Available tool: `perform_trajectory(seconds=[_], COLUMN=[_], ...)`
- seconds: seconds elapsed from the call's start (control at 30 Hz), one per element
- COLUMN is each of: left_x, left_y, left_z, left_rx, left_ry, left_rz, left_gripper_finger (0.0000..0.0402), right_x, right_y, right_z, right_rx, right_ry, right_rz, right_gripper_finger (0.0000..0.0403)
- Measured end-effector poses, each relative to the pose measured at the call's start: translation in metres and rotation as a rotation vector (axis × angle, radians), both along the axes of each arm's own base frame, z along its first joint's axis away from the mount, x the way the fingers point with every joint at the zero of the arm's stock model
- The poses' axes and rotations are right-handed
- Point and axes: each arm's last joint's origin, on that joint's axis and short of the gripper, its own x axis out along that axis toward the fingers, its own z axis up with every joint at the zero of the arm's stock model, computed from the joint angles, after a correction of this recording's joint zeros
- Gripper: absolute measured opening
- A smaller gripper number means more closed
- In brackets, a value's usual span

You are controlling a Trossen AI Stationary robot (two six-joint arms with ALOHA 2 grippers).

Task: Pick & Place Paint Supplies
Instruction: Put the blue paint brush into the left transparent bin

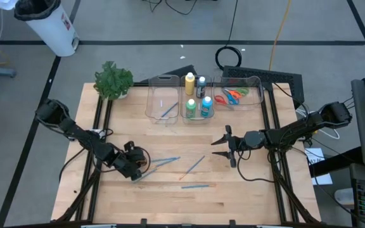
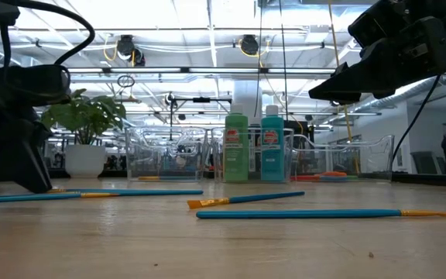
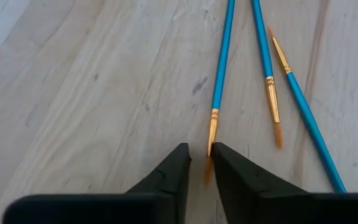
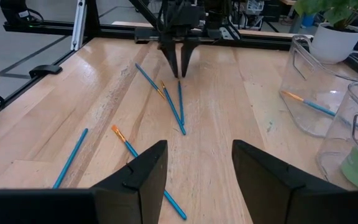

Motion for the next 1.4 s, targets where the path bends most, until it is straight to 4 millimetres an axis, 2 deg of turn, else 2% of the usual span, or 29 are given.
perform_trajectory(seconds=[0.3,0.77,1.13,1.4], left_x=[0.000,0.008,0.028,0.047], left_y=[0.000,-0.004,-0.015,-0.025], left_z=[0.000,0.006,0.032,0.061], left_rx=[-0.024,-0.017,0.066,0.125], left_ry=[-0.001,-0.081,-0.188,-0.284], left_rz=[0.022,0.039,-0.033,-0.071], left_gripper_finger=[0.0008,0.0003,0.0003,0.0003], right_x=[0.000,0.000,0.000,0.000], right_y=[0.000,0.000,0.000,0.000], right_z=[0.000,0.000,0.000,0.000], right_rx=[-0.001,0.003,0.003,0.003], right_ry=[0.003,0.004,0.003,0.003], right_rz=[0.000,-0.001,-0.001,-0.001], right_gripper_finger=[0.0171,0.0171,0.0171,0.0171])
